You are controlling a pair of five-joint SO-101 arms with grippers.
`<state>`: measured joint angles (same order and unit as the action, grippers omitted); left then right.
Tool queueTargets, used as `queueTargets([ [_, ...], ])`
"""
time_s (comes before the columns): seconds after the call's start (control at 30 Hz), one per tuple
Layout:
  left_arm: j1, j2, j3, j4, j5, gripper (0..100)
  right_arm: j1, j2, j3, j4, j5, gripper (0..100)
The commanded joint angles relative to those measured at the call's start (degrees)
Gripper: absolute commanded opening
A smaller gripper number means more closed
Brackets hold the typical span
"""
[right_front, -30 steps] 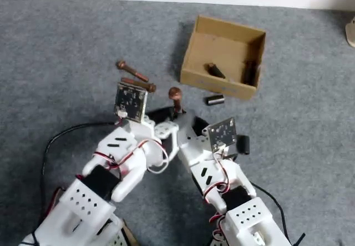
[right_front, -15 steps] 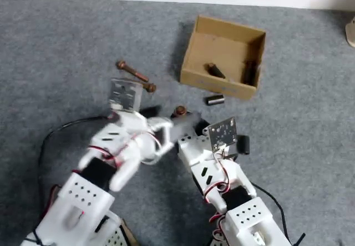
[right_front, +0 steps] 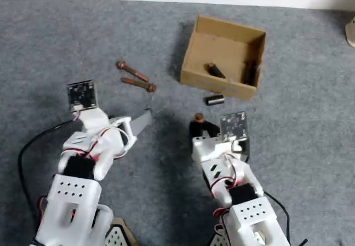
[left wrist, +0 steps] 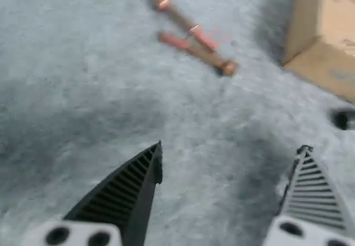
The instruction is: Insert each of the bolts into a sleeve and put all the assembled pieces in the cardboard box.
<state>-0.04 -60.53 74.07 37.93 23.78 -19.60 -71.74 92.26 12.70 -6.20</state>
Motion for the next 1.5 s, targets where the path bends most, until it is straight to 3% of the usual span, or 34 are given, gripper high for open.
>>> queueTargets([
  [0.0,-1.36,-0.22,1.63,-4.04,-0.26,35,1.8,-0.57,-8.57,3.91,-1.14,0.5],
  [0.13,-1.54,-0.22,4.7,-10.02,-0.26,34,3.65,-0.48,-11.91,5.67,-1.05,0.5],
  [0.33,-1.54,0.22,5.23,-10.73,-0.62,34,6.2,1.89,-13.23,5.85,1.85,0.5],
  [0.53,-1.54,0.22,5.32,-10.73,-0.62,34,9.27,18.24,-22.81,5.58,2.55,0.5],
  [0.93,-1.63,0.31,5.41,-10.9,-0.62,34,16.22,53.49,-57.63,5.85,2.9,0.5],
  [1.47,-1.19,0.31,6.55,-10.99,-3.78,34,18.51,83.82,-90.68,5.85,2.99,0.5],
])
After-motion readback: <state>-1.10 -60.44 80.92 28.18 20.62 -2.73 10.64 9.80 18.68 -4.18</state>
